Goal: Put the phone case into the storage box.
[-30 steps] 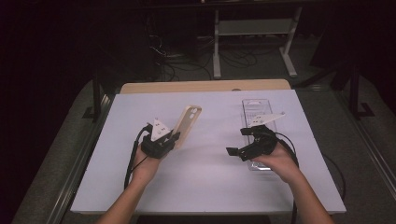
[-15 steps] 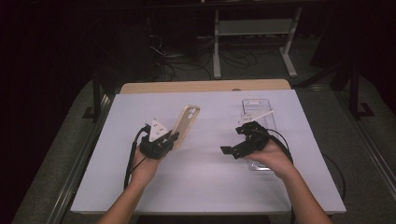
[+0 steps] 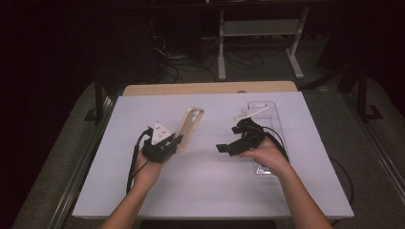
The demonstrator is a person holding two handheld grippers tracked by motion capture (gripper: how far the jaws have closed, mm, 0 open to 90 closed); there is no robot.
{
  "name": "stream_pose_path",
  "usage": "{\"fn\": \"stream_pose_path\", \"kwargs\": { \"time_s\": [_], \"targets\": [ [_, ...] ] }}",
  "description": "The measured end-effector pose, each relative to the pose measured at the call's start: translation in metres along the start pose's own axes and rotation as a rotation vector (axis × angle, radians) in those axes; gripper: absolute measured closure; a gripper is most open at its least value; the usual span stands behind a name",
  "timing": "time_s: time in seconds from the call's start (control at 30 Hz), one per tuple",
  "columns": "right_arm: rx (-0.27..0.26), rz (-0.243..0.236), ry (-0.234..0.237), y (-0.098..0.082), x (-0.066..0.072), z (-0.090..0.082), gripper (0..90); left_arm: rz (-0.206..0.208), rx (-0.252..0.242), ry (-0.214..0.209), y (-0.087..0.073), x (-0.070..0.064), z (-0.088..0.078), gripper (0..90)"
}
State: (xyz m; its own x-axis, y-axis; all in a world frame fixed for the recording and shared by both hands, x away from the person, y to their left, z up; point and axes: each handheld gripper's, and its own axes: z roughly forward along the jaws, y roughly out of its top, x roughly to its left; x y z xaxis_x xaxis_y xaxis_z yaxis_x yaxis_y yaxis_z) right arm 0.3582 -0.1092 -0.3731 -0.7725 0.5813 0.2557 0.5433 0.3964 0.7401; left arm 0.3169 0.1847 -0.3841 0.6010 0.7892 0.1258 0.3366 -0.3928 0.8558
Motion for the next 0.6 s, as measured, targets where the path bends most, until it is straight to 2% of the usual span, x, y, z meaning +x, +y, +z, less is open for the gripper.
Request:
{"fn": "stream_pose_path", "kwargs": {
  "time_s": [0.3,0.43,0.5,0.53,0.6],
  "targets": [
    [-0.011,0.012,0.011,0.012,0.000,0.014,0.0,-0.006,0.004,-0.003,0.000,0.000,0.000,79.2],
    [-0.014,0.018,0.017,0.016,0.000,0.019,0.0,0.004,0.006,-0.001,0.000,0.000,0.000,79.2],
    [-0.011,0.014,0.023,0.017,-0.001,0.023,0.0,-0.013,0.002,-0.004,0.000,-0.001,0.000,79.2],
    [-0.008,0.009,0.021,0.018,-0.001,0.024,0.0,-0.001,0.003,-0.002,0.000,0.000,0.000,79.2],
    [-0.009,0.015,0.024,0.019,0.000,0.027,0.0,-0.004,0.001,-0.002,0.000,0.000,0.000,79.2]
  ]
}}
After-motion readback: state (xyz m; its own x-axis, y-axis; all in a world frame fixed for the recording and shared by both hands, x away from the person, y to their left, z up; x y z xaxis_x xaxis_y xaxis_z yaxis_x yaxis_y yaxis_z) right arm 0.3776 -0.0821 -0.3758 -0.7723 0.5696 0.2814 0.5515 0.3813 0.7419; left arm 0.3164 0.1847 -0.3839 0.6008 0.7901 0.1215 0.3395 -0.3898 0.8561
